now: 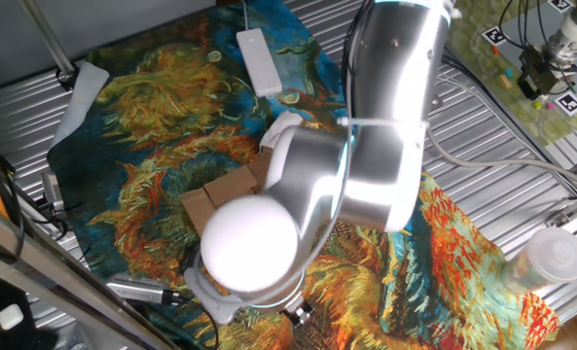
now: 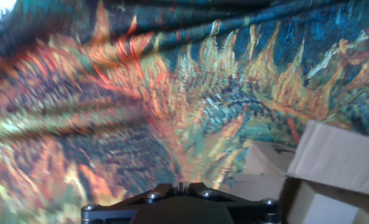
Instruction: Cover the box
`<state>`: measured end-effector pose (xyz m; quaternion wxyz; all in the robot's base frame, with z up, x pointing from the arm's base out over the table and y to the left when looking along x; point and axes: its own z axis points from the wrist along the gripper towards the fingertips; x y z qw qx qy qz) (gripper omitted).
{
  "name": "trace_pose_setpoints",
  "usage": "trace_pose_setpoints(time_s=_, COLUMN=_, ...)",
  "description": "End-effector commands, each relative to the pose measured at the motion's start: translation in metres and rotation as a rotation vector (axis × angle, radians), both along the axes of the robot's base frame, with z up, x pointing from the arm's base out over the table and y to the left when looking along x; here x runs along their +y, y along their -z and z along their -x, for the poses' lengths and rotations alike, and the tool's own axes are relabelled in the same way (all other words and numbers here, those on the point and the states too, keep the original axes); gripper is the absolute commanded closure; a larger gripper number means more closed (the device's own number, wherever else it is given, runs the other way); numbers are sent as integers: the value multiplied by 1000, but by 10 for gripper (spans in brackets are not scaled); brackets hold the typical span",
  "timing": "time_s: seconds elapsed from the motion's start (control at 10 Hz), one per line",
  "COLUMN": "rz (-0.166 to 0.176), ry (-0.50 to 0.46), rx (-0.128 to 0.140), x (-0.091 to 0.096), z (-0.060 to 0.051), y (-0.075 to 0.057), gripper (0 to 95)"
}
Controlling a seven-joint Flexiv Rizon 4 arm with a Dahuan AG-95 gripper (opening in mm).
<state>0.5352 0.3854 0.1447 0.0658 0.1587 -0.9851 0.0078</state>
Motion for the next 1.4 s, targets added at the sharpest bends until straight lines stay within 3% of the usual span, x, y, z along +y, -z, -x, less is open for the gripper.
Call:
trace_pose_setpoints(time_s=0.1, rz=8, ry=-50, rx=-10, x=-25, z=7, y=0, gripper=950)
trace_pose_setpoints(time_s=0.6, rz=-20, ry=-110, rx=-1, x=-74, z=0, y=-21, gripper=950)
trace_pose_setpoints(time_s=0.9, rz=-20, ry=-130, rx=0, x=-85, z=-4, y=-27, gripper=950)
trace_pose_setpoints(time_s=1.4, rz=-21, ry=-166, rx=-24, x=-102, z=-8, y=3, gripper=950)
